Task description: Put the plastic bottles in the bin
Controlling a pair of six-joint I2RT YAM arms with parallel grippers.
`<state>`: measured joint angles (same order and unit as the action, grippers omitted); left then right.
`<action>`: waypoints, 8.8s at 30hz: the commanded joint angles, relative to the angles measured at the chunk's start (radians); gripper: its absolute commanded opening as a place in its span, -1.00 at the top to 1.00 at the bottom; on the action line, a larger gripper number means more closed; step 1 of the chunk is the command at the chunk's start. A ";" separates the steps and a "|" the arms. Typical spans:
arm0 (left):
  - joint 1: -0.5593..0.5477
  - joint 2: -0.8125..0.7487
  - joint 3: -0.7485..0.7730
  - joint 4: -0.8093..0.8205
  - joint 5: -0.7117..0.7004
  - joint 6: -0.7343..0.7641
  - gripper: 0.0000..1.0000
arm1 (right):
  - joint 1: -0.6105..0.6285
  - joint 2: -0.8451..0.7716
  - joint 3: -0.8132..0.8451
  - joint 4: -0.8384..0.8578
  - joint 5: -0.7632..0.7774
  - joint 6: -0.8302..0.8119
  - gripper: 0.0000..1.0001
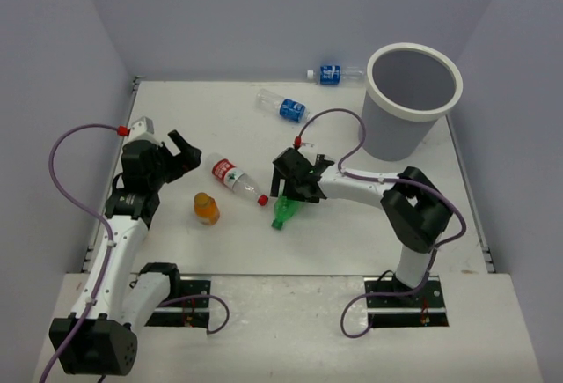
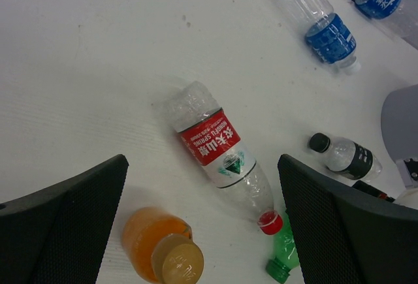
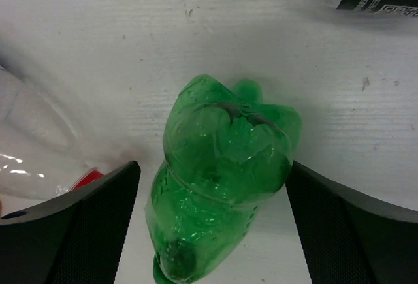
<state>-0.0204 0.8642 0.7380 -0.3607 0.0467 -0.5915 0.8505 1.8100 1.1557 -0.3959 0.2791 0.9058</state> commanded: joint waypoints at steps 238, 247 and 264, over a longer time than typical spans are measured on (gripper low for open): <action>-0.671 0.004 0.051 0.292 0.421 -0.006 1.00 | -0.136 -0.580 -0.148 0.161 -1.150 -1.046 -0.90; -0.671 -0.002 0.050 0.298 0.421 -0.005 1.00 | -0.137 -0.598 -0.159 0.200 -1.110 -1.005 0.29; -0.671 0.037 0.159 -0.054 -0.192 -0.101 -1.00 | -0.293 -0.658 0.068 0.106 -0.180 -0.678 0.80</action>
<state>-0.6914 0.8898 0.8644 -0.2731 0.1372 -0.6393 0.6425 1.2096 1.0764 -0.2599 -0.2541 0.1482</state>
